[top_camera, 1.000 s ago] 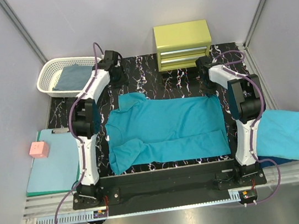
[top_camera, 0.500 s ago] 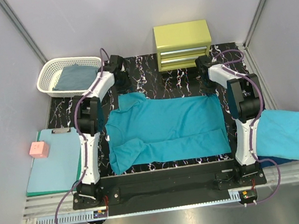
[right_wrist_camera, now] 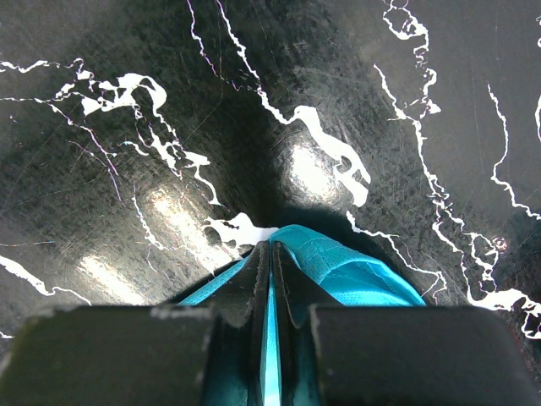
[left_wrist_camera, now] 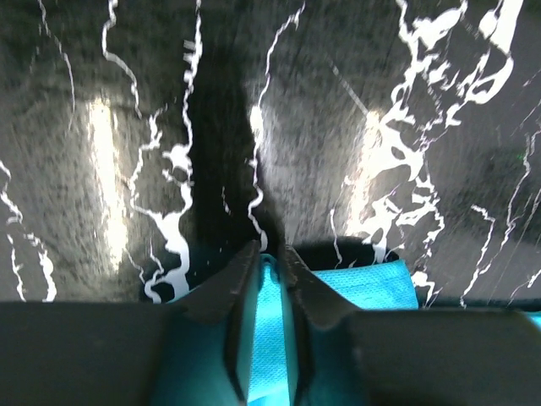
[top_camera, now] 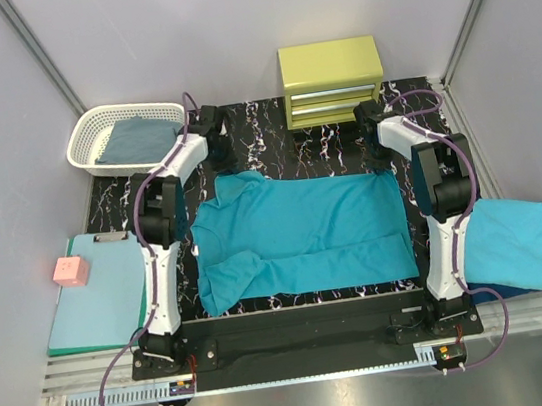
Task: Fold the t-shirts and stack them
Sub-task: Fold the tshirt
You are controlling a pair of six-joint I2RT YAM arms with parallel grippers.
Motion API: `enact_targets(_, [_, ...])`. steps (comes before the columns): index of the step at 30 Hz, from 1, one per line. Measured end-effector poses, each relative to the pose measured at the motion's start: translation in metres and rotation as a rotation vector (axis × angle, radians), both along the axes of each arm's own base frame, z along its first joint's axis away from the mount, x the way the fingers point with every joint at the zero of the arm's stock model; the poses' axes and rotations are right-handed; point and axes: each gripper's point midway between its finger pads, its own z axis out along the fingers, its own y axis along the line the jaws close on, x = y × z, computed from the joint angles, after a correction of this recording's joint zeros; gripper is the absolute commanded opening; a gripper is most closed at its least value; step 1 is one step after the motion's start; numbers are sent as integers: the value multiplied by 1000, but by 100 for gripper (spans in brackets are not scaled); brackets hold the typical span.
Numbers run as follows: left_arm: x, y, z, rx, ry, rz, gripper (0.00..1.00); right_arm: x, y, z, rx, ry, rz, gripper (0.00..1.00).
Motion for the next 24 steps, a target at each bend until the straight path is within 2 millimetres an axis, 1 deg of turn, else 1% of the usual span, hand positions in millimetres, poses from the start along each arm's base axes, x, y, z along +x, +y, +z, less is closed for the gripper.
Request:
enact_targets(1, [-1,0,0,1,1,0,11,0,0,0,0,0,0,8])
enact_targets(2, [-2,1,0,1,2,1,4,0,0,0,0,0,0,8])
enact_targets(3, [-3,1,0,3,4,0,0,0,0,0,0,0,0,8])
enact_targets(7, [-5,2,2,3,1,-2,0,0,0,0,0,1,0,8])
enact_targets(11, [-3,1,10,-1,-15,-2,0,0,0,0,0,1,0,8])
enact_targets(14, [-2,2,20,-3,-34,1,0,0,0,0,0,1,0,3])
enact_targets(15, [-1,2,26,-5,-46,1,0,0,0,0,0,1,0,0])
enact_targets(20, [1,2,63,-16,-117,5,0,0,-1,0,-3,-1,-1,0])
enact_targets(24, [-2,4,97,-27,-178,8,0,0,-2,2,-8,-3,-3,0])
